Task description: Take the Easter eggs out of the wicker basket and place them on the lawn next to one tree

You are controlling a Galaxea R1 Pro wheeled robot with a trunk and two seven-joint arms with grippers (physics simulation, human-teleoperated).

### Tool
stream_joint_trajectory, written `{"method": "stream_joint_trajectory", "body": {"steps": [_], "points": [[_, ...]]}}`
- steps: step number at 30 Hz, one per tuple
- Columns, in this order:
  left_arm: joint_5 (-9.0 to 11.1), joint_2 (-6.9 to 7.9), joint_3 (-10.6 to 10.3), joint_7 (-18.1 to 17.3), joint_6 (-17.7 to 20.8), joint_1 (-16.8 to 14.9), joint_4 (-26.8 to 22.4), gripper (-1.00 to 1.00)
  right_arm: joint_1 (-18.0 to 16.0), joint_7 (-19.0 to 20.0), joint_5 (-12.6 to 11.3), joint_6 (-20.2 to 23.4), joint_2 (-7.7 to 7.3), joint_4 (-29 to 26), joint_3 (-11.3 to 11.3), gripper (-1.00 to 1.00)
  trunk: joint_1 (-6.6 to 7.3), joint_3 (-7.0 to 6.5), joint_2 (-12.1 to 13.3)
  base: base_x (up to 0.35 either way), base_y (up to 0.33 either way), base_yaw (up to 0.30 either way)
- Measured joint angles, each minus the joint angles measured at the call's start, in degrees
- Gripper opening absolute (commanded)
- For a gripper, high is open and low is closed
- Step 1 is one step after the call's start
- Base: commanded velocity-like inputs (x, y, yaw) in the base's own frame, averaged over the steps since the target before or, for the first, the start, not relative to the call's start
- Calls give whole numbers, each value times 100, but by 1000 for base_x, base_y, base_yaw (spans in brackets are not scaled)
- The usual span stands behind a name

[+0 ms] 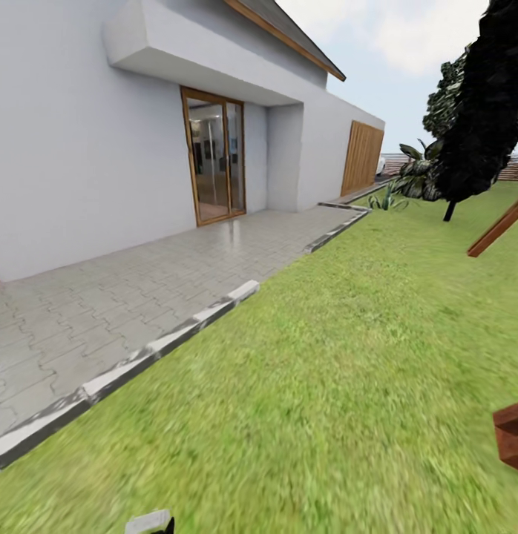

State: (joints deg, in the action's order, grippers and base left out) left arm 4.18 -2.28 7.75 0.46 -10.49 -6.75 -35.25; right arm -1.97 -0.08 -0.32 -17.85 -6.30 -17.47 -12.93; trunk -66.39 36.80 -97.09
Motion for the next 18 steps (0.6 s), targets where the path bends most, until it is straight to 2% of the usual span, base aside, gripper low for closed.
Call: {"method": "stream_joint_trajectory", "body": {"steps": [18], "points": [[-4, -8, 0, 0, 1, 0, -1, 100, 0, 13, -15, 12, -12, -31, -16, 100, 0, 0, 0, 330, 116, -290]]}}
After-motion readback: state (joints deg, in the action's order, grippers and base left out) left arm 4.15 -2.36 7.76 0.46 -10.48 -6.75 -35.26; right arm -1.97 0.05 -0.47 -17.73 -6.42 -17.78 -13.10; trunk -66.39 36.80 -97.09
